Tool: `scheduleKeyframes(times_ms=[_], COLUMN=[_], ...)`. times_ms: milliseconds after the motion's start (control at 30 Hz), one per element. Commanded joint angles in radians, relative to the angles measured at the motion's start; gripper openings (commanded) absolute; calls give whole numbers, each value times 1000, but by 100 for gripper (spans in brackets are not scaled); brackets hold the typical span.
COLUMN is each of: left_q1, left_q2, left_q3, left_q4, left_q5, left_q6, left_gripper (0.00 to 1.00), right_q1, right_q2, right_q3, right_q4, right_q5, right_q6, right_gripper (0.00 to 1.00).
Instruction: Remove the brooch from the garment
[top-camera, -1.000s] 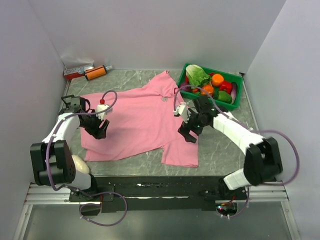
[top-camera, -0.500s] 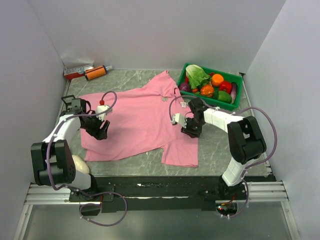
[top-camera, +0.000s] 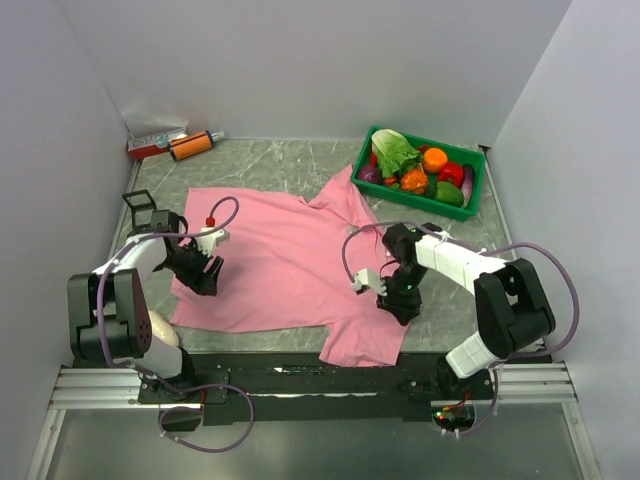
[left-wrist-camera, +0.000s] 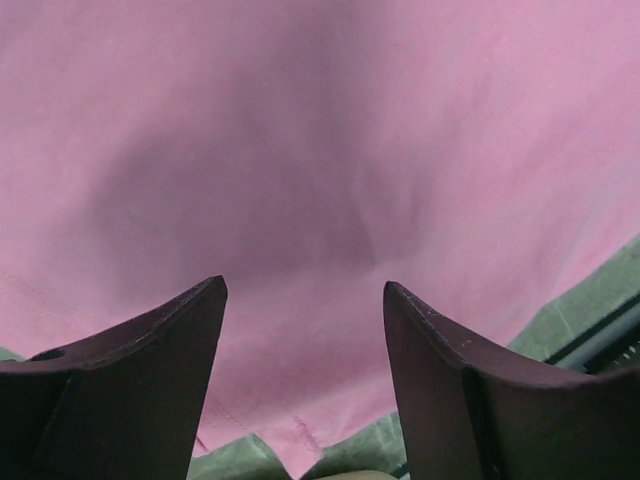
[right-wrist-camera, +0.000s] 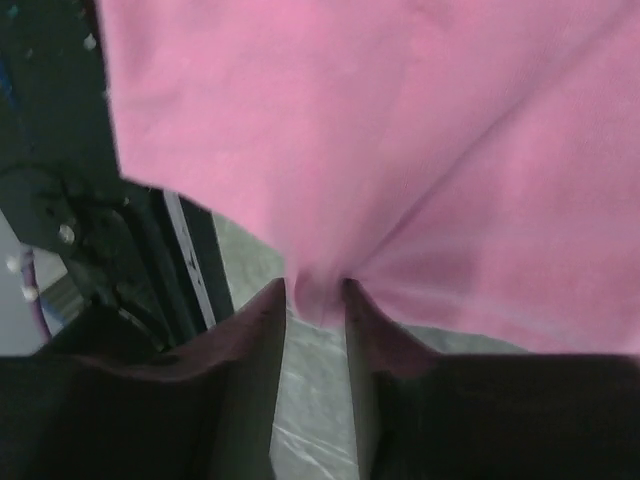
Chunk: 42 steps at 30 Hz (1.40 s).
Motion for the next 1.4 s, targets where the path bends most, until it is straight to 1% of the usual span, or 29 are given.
scheduleKeyframes(times_ms=[0, 33, 67, 100, 133, 167, 200, 233, 267, 300, 333, 367, 400, 467, 567, 633, 667, 833, 900, 933, 967, 1033, 1067, 1133, 1200, 1233, 1300, 1367], left_q1=[-5, -8, -18, -24, -36, -65, -82, -100, -141, -157, -168, -177, -176, -176, -176, -176, -176, -176, -176, -174, -173, -157, -148, -130, -119, -117, -91, -90], left_q2=[33, 55, 68, 82, 108, 123, 134, 158, 171, 190, 203, 215, 244, 279, 336, 358, 358, 336, 327, 324, 316, 289, 272, 220, 160, 137, 76, 40], left_q3=[108, 140, 205, 237, 268, 321, 346, 387, 403, 414, 429, 435, 440, 452, 454, 439, 429, 351, 328, 302, 288, 236, 215, 152, 103, 84, 37, 18], left_q4=[-43, -54, -60, -65, -62, -56, -38, -25, -7, 39, 70, 97, 139, 159, 185, 194, 196, 188, 174, 167, 161, 144, 142, 119, 84, 76, 69, 52], left_q5=[84, 104, 123, 146, 178, 195, 206, 218, 218, 214, 204, 207, 215, 229, 214, 195, 184, 117, 79, 62, 48, 20, 11, -32, -63, -84, -95, -90], left_q6=[15, 7, -5, -34, -53, -73, -111, -132, -184, -221, -259, -351, -393, -477, -539, -544, -545, -501, -469, -459, -440, -419, -410, -386, -366, -351, -338, -315], left_gripper=[70, 70, 70, 70, 70, 70, 71, 71, 71, 72, 74, 74, 75, 74, 73, 72, 72, 72, 72, 71, 71, 70, 70, 70, 70, 70, 70, 70], right_q1=[-50, -77, -93, -105, -125, -131, -131, -131, -133, -131, -131, -130, -129, -126, -120, -113, -114, -111, -113, -110, -111, -110, -108, -106, -96, -85, -44, -5], right_q2=[-28, -16, 4, 59, 91, 152, 180, 203, 237, 252, 266, 297, 315, 378, 456, 483, 504, 549, 564, 565, 564, 553, 537, 494, 457, 413, 363, 322], right_q3=[160, 211, 269, 394, 461, 521, 617, 656, 684, 716, 725, 733, 750, 773, 813, 813, 816, 798, 775, 767, 744, 713, 680, 635, 578, 562, 500, 468], right_q4=[-121, -122, -119, -112, -89, -63, -37, 26, 66, 106, 188, 218, 252, 316, 394, 436, 442, 455, 464, 462, 461, 444, 436, 409, 392, 380, 385, 384], right_q5=[-69, -90, -133, -150, -170, -182, -181, -178, -170, -164, -161, -153, -131, -114, 13, 139, 162, 228, 268, 273, 276, 265, 243, 210, 178, 167, 155, 161], right_q6=[-2, 16, 42, 118, 160, 253, 300, 340, 414, 449, 479, 522, 542, 593, 641, 653, 648, 632, 641, 641, 639, 638, 641, 645, 673, 705, 720, 722], right_gripper=[51, 53, 55, 56, 56, 56, 56, 55, 54, 54, 53, 51, 49, 46, 44, 50, 53, 55, 53, 50, 44, 36, 28, 20, 15, 11, 10, 7])
